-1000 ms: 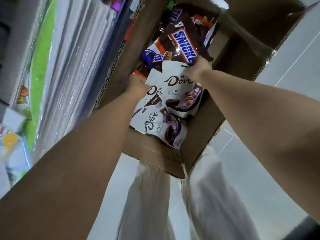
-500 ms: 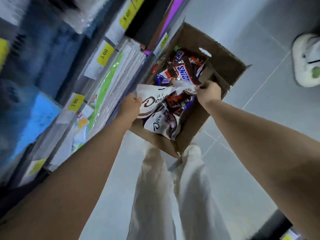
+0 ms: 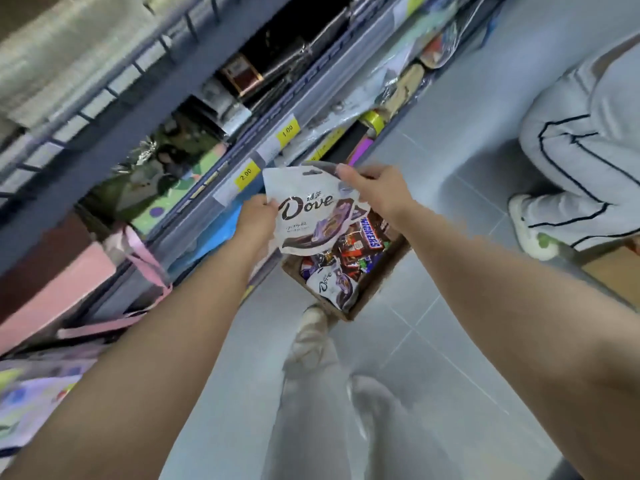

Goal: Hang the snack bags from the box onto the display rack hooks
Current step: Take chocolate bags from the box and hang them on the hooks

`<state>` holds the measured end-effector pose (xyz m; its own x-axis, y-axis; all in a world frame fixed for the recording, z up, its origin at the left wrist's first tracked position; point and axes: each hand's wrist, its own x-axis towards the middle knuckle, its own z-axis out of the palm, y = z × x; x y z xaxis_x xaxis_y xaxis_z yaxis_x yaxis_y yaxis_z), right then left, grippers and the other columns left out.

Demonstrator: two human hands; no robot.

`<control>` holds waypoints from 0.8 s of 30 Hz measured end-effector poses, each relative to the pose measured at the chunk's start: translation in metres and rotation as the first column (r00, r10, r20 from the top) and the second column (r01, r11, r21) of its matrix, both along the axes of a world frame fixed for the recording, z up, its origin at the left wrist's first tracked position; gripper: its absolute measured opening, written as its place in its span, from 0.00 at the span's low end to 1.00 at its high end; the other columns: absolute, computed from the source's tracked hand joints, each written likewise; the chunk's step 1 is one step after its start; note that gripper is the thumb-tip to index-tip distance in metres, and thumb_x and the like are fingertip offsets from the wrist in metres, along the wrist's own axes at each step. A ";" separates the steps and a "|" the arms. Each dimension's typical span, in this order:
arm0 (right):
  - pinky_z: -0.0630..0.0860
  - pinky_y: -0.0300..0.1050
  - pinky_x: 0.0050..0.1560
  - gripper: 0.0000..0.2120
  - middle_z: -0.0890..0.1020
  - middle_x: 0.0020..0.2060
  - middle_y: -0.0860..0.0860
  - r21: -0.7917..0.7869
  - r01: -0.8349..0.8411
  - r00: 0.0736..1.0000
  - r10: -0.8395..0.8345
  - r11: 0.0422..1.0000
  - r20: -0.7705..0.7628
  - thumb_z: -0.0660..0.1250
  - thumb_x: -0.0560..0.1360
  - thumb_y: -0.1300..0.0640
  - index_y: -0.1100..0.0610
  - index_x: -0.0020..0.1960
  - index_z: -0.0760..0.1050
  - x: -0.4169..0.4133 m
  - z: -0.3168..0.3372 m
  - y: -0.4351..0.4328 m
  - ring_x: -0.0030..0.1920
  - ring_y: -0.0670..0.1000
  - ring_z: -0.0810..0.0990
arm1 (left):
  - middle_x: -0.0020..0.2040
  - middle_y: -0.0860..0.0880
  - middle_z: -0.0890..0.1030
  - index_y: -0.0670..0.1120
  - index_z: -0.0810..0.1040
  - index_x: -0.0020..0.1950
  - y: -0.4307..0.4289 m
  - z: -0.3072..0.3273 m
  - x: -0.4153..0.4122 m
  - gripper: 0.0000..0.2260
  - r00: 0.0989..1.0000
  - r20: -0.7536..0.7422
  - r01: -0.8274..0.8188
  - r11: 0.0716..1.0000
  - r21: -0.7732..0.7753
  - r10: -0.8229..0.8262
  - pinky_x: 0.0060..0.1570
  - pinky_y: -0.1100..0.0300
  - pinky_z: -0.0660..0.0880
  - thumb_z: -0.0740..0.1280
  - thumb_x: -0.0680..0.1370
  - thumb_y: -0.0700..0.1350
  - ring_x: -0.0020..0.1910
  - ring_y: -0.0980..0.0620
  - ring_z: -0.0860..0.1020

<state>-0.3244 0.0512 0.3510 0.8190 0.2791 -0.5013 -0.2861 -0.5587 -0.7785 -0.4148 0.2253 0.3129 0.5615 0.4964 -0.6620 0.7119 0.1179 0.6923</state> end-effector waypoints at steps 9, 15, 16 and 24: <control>0.58 0.37 0.29 0.20 0.66 0.28 0.53 0.020 -0.331 0.908 0.313 0.944 0.278 0.72 0.71 0.55 0.58 0.29 0.64 -0.085 0.168 -0.004 0.29 0.47 0.63 | 0.49 0.47 0.78 0.44 0.69 0.55 -0.040 0.181 -0.122 0.13 0.942 0.278 -0.260 0.935 0.240 0.191 0.45 0.55 0.75 0.68 0.73 0.40 0.45 0.49 0.77; 0.63 0.43 0.34 0.17 0.69 0.30 0.58 0.042 -0.553 0.803 0.518 0.832 0.296 0.71 0.72 0.56 0.72 0.44 0.76 -0.155 0.246 0.020 0.31 0.53 0.68 | 0.49 0.50 0.82 0.51 0.79 0.45 -0.043 0.275 -0.211 0.04 0.966 0.259 -0.196 0.694 0.693 0.014 0.49 0.62 0.73 0.66 0.74 0.49 0.51 0.51 0.78; 0.63 0.42 0.31 0.15 0.68 0.27 0.57 0.034 -0.601 0.767 0.565 0.798 0.305 0.72 0.72 0.56 0.66 0.35 0.73 -0.169 0.257 0.025 0.28 0.54 0.68 | 0.48 0.51 0.83 0.53 0.80 0.42 -0.040 0.285 -0.229 0.05 0.962 0.273 -0.212 0.656 0.724 0.009 0.51 0.58 0.75 0.65 0.73 0.51 0.51 0.50 0.79; 0.65 0.35 0.22 0.13 0.74 0.29 0.58 -0.077 -0.841 0.462 0.786 0.535 0.411 0.73 0.69 0.57 0.60 0.32 0.72 -0.283 0.345 0.089 0.26 0.54 0.71 | 0.43 0.51 0.81 0.45 0.81 0.46 -0.003 0.344 -0.359 0.06 0.913 0.390 -0.395 0.507 0.766 0.122 0.50 0.54 0.76 0.66 0.76 0.45 0.48 0.50 0.79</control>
